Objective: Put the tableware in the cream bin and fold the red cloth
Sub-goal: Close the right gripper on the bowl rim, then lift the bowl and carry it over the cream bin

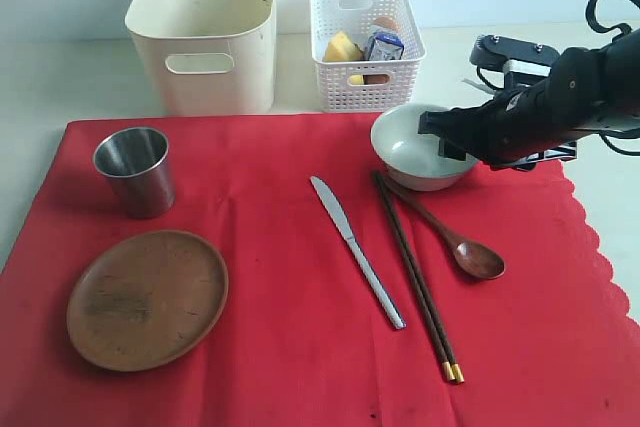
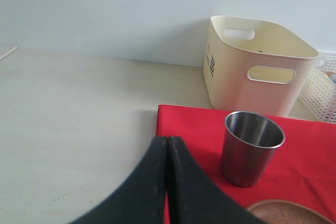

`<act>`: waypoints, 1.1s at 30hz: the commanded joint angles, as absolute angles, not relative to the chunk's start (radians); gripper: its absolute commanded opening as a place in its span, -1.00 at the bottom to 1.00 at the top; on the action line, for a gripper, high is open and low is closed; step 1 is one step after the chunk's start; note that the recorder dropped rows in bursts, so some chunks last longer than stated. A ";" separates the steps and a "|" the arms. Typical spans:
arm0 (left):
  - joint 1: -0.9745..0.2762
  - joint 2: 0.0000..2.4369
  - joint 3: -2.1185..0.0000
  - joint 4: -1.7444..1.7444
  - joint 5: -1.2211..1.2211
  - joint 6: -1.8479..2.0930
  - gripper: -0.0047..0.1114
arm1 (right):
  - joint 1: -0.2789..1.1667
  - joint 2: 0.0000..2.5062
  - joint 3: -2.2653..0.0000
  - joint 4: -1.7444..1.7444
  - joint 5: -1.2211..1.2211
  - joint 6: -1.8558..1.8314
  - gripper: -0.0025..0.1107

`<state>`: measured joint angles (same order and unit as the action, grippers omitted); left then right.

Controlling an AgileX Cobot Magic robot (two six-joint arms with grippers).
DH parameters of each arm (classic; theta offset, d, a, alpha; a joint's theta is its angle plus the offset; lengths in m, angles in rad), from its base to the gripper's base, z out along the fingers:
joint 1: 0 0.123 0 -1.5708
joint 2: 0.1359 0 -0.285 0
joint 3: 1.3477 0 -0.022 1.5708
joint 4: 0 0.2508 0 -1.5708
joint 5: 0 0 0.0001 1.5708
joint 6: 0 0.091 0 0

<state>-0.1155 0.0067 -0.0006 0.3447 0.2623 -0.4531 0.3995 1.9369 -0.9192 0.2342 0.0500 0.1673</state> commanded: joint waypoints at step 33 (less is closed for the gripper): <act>-0.115 0.000 0.000 0.346 0.256 -0.448 -0.89 | 0.394 1.829 -0.924 0.233 0.094 0.158 -0.96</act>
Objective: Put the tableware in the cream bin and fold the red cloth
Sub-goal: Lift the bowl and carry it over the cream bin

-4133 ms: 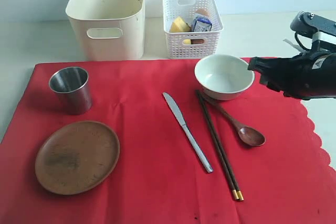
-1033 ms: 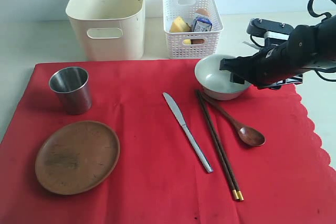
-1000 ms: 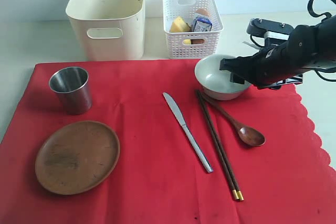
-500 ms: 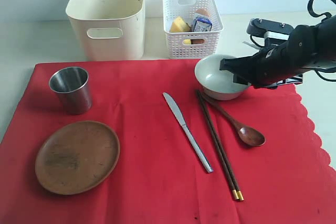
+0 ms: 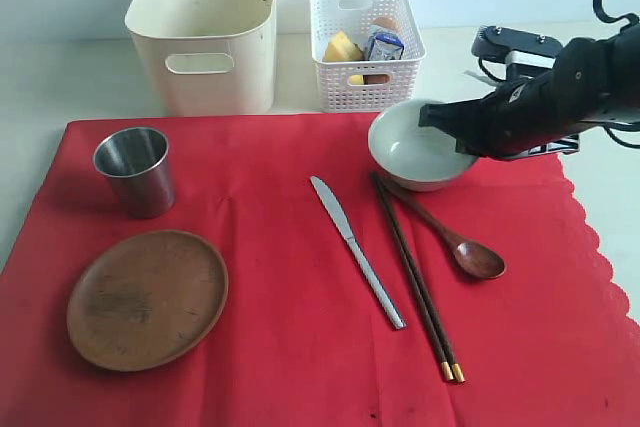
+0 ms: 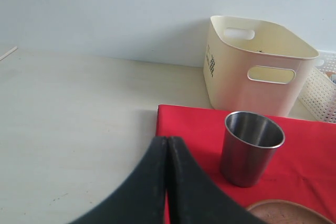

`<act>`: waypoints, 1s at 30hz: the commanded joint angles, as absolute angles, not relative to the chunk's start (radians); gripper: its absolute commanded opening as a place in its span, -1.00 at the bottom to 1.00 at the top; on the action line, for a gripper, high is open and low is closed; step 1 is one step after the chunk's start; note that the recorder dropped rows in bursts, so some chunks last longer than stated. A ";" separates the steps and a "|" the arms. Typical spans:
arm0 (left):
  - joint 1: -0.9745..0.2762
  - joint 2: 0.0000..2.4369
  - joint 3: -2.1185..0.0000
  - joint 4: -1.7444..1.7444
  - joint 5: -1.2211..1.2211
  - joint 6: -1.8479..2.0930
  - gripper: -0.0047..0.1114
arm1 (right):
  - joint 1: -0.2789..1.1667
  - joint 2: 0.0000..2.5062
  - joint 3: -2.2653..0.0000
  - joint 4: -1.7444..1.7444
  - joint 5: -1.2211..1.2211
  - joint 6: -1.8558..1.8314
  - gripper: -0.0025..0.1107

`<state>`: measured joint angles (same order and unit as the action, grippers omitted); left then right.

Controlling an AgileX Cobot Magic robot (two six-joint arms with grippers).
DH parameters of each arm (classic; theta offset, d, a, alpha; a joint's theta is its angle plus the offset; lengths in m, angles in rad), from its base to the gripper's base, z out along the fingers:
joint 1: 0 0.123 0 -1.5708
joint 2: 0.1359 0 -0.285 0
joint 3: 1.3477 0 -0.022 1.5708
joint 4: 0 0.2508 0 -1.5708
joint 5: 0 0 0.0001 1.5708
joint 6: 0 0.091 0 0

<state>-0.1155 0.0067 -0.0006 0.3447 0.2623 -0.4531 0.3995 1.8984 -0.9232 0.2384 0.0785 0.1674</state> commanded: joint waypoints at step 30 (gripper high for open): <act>-0.115 0.000 0.000 0.346 0.256 -0.448 -0.89 | 0.702 2.113 -1.671 0.250 0.046 0.213 -0.96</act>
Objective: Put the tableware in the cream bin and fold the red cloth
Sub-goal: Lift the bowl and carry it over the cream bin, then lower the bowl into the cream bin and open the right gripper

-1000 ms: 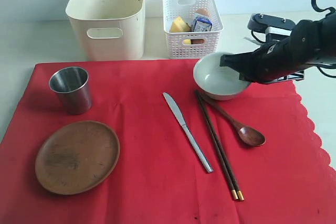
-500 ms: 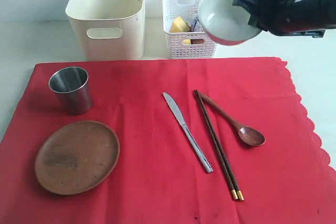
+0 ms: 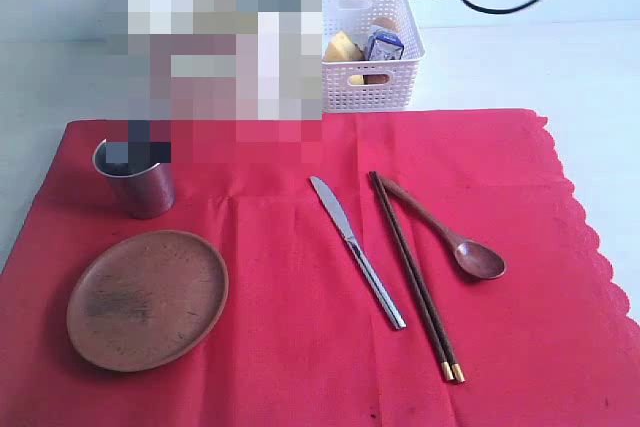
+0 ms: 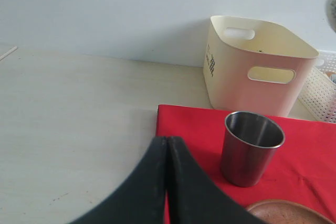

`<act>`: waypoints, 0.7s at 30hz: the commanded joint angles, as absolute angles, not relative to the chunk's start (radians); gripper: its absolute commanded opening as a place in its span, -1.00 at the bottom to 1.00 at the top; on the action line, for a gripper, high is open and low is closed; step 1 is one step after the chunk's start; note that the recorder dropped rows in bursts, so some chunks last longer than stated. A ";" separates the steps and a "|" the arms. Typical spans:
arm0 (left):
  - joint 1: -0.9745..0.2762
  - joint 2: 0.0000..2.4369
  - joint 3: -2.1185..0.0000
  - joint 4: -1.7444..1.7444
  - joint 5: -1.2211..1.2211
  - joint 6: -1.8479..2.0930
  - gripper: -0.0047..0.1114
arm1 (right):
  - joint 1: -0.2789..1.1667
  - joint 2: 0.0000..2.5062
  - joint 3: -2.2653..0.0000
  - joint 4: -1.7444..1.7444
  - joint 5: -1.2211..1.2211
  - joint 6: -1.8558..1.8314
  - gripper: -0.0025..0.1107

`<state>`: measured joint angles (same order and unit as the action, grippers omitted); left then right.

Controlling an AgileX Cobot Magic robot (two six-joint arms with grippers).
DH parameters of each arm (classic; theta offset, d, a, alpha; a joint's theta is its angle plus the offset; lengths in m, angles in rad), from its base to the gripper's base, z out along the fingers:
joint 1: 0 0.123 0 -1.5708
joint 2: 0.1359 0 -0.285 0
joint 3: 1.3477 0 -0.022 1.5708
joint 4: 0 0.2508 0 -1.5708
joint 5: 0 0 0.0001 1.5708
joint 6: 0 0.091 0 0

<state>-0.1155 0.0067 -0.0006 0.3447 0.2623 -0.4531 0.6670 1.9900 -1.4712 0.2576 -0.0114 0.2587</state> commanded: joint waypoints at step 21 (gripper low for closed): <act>-0.115 0.000 0.000 0.346 0.256 -0.448 -0.89 | 0.710 2.519 -2.240 0.253 0.346 0.210 -0.61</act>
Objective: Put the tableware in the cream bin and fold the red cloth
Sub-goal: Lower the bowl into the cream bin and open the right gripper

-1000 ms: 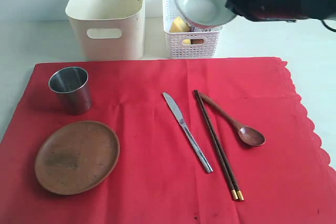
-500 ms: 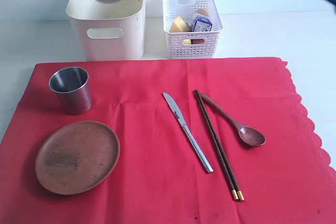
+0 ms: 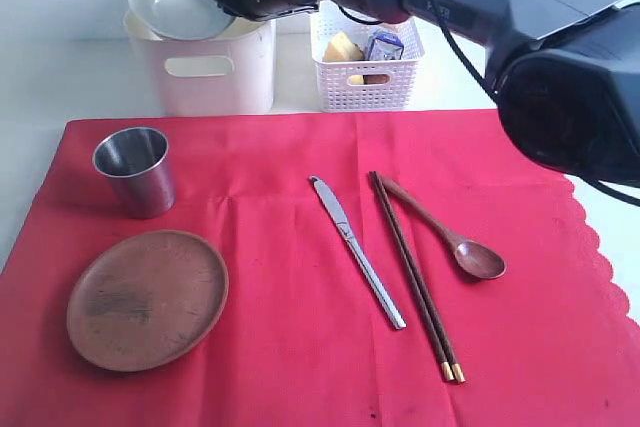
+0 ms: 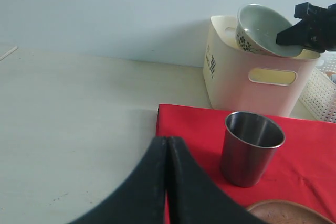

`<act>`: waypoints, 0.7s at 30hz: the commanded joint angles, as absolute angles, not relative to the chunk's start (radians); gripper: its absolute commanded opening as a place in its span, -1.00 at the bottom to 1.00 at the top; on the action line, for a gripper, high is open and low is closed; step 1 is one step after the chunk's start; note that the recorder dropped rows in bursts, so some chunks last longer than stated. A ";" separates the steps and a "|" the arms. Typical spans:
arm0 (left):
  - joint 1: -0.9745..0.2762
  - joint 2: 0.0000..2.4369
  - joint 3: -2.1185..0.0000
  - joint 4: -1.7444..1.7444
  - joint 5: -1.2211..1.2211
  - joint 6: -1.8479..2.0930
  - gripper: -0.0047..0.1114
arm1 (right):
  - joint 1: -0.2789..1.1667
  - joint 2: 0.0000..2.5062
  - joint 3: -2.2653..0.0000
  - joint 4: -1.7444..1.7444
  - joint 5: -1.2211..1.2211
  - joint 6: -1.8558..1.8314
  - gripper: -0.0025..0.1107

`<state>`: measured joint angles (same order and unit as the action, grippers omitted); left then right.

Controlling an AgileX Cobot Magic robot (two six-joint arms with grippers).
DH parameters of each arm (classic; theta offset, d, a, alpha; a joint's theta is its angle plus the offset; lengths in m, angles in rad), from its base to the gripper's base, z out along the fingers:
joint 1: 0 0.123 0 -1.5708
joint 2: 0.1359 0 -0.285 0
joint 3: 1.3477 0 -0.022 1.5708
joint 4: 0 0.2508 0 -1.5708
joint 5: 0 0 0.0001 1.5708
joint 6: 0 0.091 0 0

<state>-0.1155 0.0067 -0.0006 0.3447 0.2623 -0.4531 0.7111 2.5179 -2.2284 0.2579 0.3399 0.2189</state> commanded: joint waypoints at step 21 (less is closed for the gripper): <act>-0.115 0.000 0.000 0.346 0.256 -0.448 -0.89 | 0.699 2.261 -2.240 -0.097 0.803 0.202 -0.10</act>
<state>-0.1155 0.0067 -0.0006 0.3447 0.2623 -0.4531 0.7032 2.3329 -2.2370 -0.0242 0.7032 0.2062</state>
